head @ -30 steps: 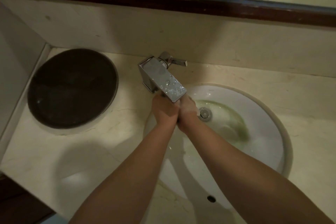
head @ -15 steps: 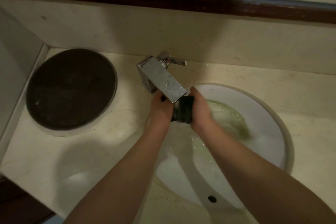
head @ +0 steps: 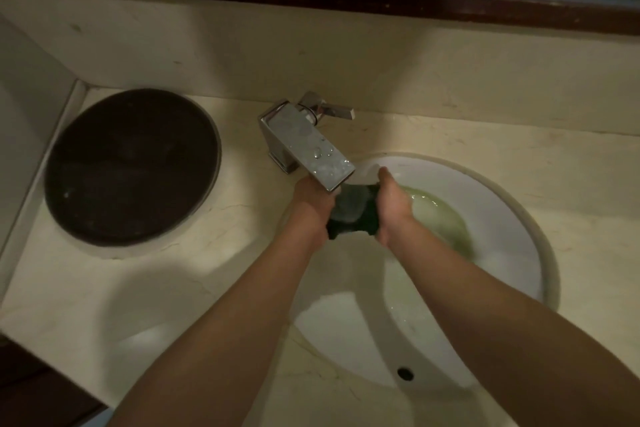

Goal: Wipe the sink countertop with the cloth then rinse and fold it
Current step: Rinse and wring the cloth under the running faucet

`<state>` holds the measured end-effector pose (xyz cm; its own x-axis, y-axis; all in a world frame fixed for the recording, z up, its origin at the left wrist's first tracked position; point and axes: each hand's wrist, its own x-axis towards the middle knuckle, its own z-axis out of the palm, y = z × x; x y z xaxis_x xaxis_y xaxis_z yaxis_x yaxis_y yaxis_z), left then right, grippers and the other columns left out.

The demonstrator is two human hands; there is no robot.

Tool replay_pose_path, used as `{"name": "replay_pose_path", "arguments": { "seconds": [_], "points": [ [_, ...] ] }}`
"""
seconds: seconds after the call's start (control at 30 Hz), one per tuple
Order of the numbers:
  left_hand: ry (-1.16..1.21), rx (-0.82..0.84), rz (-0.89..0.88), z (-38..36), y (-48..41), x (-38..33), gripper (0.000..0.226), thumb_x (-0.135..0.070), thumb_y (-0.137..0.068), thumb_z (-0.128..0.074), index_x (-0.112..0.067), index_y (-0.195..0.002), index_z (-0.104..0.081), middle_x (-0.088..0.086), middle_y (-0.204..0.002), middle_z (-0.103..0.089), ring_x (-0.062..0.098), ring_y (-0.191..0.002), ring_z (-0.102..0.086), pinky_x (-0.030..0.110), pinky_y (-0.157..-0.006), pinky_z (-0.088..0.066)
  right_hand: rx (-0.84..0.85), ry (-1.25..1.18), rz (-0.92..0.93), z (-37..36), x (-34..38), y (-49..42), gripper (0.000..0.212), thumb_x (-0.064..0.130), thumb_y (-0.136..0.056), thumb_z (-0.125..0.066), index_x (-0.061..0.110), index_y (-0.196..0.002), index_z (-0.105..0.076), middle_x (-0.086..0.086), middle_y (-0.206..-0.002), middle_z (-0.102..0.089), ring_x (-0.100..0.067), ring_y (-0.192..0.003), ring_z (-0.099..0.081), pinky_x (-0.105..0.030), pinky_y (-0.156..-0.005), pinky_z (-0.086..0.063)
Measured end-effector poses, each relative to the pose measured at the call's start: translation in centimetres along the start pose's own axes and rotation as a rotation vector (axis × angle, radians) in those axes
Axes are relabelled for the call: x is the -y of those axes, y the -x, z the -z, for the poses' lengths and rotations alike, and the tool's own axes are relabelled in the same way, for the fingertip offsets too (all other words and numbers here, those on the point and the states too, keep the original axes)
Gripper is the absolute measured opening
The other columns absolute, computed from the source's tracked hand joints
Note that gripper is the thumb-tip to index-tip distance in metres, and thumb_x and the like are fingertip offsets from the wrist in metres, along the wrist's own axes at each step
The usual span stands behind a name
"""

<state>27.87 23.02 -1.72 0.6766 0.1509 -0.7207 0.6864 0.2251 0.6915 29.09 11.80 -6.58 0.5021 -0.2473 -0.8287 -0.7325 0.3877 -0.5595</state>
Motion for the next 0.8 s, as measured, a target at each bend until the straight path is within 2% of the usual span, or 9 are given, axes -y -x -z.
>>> {"name": "replay_pose_path", "arguments": {
  "seconds": [0.03,0.1,0.2,0.3,0.43,0.57,0.63,0.7,0.8],
  "points": [
    [0.08,0.062,0.049,0.2,0.0,-0.1,0.018,-0.028,-0.093,-0.054,-0.016,-0.084,-0.063,0.009,-0.083,-0.07,0.03,-0.079,-0.069,0.038,-0.063,-0.057,0.004,0.043,0.021,0.6,0.1,-0.5,0.046,0.061,-0.081,-0.059,0.017,-0.096,-0.062,-0.013,-0.1,-0.072,-0.035,-0.088,-0.072,-0.049,-0.083,-0.058],
    [0.236,0.25,0.043,1.2,-0.3,-0.3,0.025,-0.03,-0.096,-0.046,-0.017,-0.084,-0.064,0.002,-0.079,-0.072,0.021,-0.076,-0.069,0.031,-0.068,-0.054,0.066,0.039,0.026,1.6,-0.1,-0.4,0.047,0.062,-0.085,-0.054,0.017,-0.097,-0.062,-0.01,-0.099,-0.072,-0.031,-0.09,-0.071,-0.046,-0.089,-0.056],
    [0.294,0.378,-0.057,2.3,-0.7,0.1,0.017,-0.007,-0.091,-0.049,-0.015,-0.092,-0.064,0.0,-0.075,-0.071,0.019,-0.073,-0.064,0.032,-0.068,-0.051,0.138,0.128,0.056,2.5,-1.3,-0.7,0.046,0.062,-0.084,-0.055,0.019,-0.1,-0.063,-0.006,-0.098,-0.071,-0.024,-0.088,-0.07,-0.042,-0.083,-0.057],
    [0.31,0.3,-0.073,2.2,-1.0,0.8,0.019,-0.005,-0.091,-0.05,-0.014,-0.101,-0.063,-0.001,-0.076,-0.073,0.015,-0.068,-0.069,0.026,-0.059,-0.054,0.205,0.274,0.03,2.1,-3.2,-0.9,0.042,0.062,-0.08,-0.056,0.025,-0.096,-0.064,0.0,-0.087,-0.069,-0.016,-0.073,-0.064,-0.029,-0.058,-0.045],
    [0.221,0.147,-0.075,2.3,-1.3,1.1,0.028,-0.028,-0.092,-0.056,-0.013,-0.112,-0.068,0.002,-0.098,-0.075,0.019,-0.088,-0.071,0.027,-0.071,-0.053,0.258,0.11,0.006,2.1,-2.9,-0.7,0.044,0.046,-0.08,-0.068,0.013,-0.109,-0.068,-0.009,-0.098,-0.074,-0.025,-0.084,-0.071,-0.032,-0.064,-0.054],
    [0.326,0.119,0.014,3.1,-1.7,1.4,0.035,-0.034,-0.096,-0.05,-0.015,-0.122,-0.064,0.006,-0.115,-0.071,0.023,-0.103,-0.068,0.029,-0.072,-0.054,0.108,0.305,0.342,2.7,-1.7,-0.2,0.04,0.054,-0.069,-0.067,0.019,-0.09,-0.065,-0.006,-0.094,-0.071,-0.027,-0.094,-0.068,-0.046,-0.089,-0.052],
    [0.439,0.19,0.023,3.1,-1.6,1.4,0.036,-0.028,-0.098,-0.048,-0.01,-0.127,-0.058,0.008,-0.109,-0.071,0.025,-0.094,-0.069,0.029,-0.067,-0.055,0.094,0.486,0.585,2.3,-1.8,1.1,0.035,0.052,-0.073,-0.064,0.022,-0.09,-0.058,0.004,-0.092,-0.065,-0.018,-0.092,-0.063,-0.039,-0.091,-0.049],
    [0.373,0.273,0.026,2.6,-1.4,1.3,0.028,-0.025,-0.093,-0.052,-0.013,-0.117,-0.058,0.006,-0.089,-0.069,0.024,-0.074,-0.066,0.03,-0.06,-0.053,0.238,0.598,0.736,1.6,-2.5,2.5,0.028,0.033,-0.078,-0.07,0.022,-0.098,-0.054,0.009,-0.097,-0.063,-0.006,-0.095,-0.062,-0.024,-0.085,-0.048],
    [0.322,0.341,0.003,2.4,-1.2,1.1,0.022,-0.021,-0.087,-0.056,-0.014,-0.108,-0.059,0.007,-0.085,-0.069,0.026,-0.075,-0.067,0.036,-0.062,-0.054,0.278,0.674,0.883,0.8,-3.2,3.2,0.023,0.02,-0.079,-0.073,0.024,-0.092,-0.055,0.01,-0.088,-0.063,0.003,-0.082,-0.06,-0.009,-0.071,-0.044]
  ]
}}
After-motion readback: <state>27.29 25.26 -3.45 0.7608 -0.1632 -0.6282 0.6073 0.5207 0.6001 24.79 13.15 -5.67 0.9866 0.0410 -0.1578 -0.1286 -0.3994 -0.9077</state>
